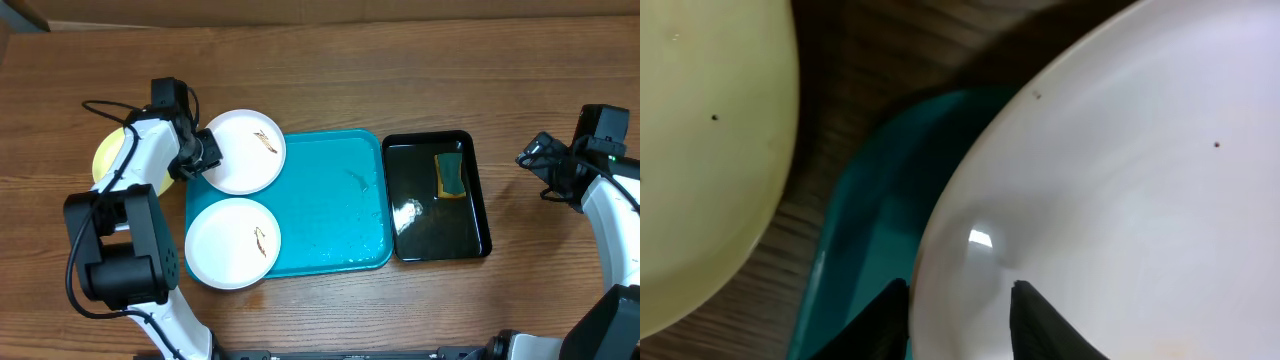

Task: Clean dirty plates on tray and stack at the side

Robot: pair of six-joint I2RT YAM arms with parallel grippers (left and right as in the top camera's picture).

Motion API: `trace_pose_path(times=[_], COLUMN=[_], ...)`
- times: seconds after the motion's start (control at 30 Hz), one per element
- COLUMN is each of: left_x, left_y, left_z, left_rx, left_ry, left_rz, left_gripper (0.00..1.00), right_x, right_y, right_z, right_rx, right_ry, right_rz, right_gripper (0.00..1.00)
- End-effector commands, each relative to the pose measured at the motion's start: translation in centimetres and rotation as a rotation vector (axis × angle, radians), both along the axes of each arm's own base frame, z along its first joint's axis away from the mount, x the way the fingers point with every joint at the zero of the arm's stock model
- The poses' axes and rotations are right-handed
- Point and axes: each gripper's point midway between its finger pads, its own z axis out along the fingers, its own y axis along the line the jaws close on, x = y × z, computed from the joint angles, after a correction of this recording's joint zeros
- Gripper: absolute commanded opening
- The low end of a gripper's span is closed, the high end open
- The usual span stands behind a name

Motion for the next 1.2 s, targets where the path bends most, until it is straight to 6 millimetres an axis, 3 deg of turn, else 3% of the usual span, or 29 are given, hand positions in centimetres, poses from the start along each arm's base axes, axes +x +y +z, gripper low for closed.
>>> trace_pose_path(times=[0.0,0.37,0.8,1.17], left_x=[-0.1,0.4,-1.4,-2.6], left_y=[-1.4,-7.0,-15.1,-16.9], left_z=[-0.3,-0.2,-0.3,-0.4], left_rx=[-0.005,-0.005,-0.005,-0.003], left_ry=[0.005,-0.017,-0.005,0.022], left_rz=[-0.049,-0.187,-0.39,-0.439], left_gripper=[0.34,0.3,0.33,0.34], right_x=[0.0,0.0,0.0,0.0], right_y=[-0.2,-0.2,-0.2,-0.2], right_z=[0.6,0.6,0.6,0.6], right_rx=[-0.006,-0.006,-0.006,-0.006], right_ry=[-0.023,-0.023,-0.023,-0.023], right_rz=[-0.007,-0.006,-0.006,-0.007], right_gripper=[1.0,1.0,1.0,1.0])
